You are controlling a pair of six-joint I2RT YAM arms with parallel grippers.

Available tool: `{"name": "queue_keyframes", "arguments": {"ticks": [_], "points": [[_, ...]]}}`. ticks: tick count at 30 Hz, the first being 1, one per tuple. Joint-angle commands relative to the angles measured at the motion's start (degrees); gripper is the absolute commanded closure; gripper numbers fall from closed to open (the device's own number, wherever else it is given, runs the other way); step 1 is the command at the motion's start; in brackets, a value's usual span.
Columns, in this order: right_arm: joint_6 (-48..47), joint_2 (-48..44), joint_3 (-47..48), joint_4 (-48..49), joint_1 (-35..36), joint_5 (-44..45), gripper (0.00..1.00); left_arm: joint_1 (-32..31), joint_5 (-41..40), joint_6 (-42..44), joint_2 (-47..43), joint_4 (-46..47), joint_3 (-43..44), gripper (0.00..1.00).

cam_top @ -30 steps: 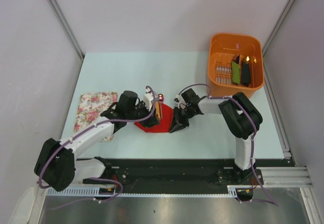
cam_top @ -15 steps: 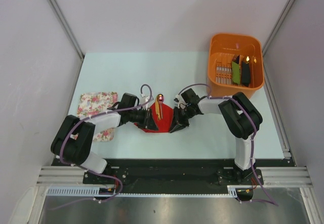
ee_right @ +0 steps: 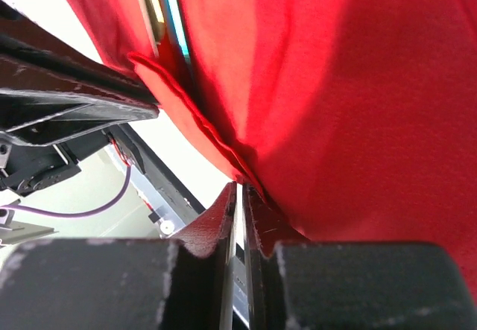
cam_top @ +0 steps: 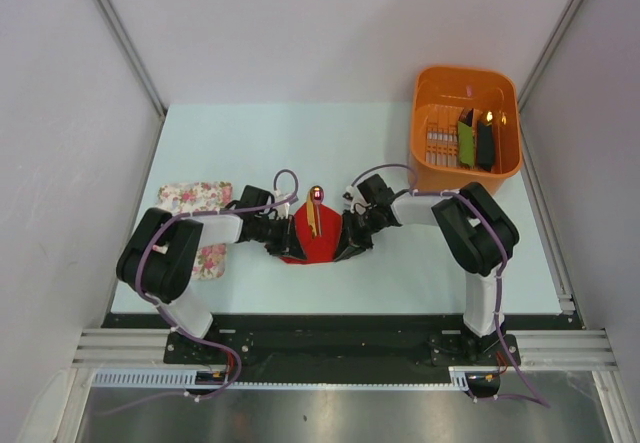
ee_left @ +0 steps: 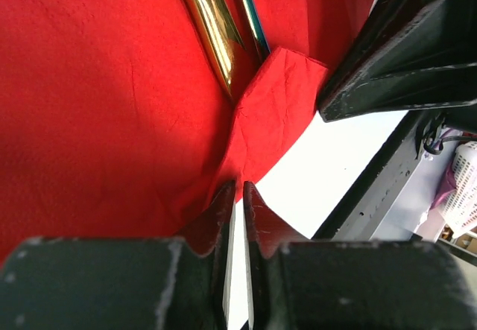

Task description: Place the utensils on the paper napkin and roll it up

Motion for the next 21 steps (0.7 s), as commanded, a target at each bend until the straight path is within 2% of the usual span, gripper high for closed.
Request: {"name": "queue_keyframes", "arguments": {"ticks": [1,12,21], "points": [[-0.89,-4.31,2.2,3.63,1.09,0.69,0.9,0.28,-1.73,1.61,0.45,-0.73,1.91,0.88],[-2.55,0.68,4.31,3.19,1.88,2.88,0.92,0.28,-1.81,1.61,0.1,-0.91,2.18,0.89],[-7.74,3.24,5.81,-0.24,3.55,9.91,0.95,0.63,-0.68,0.82,-1.65,0.5,1.21,0.89]]}}
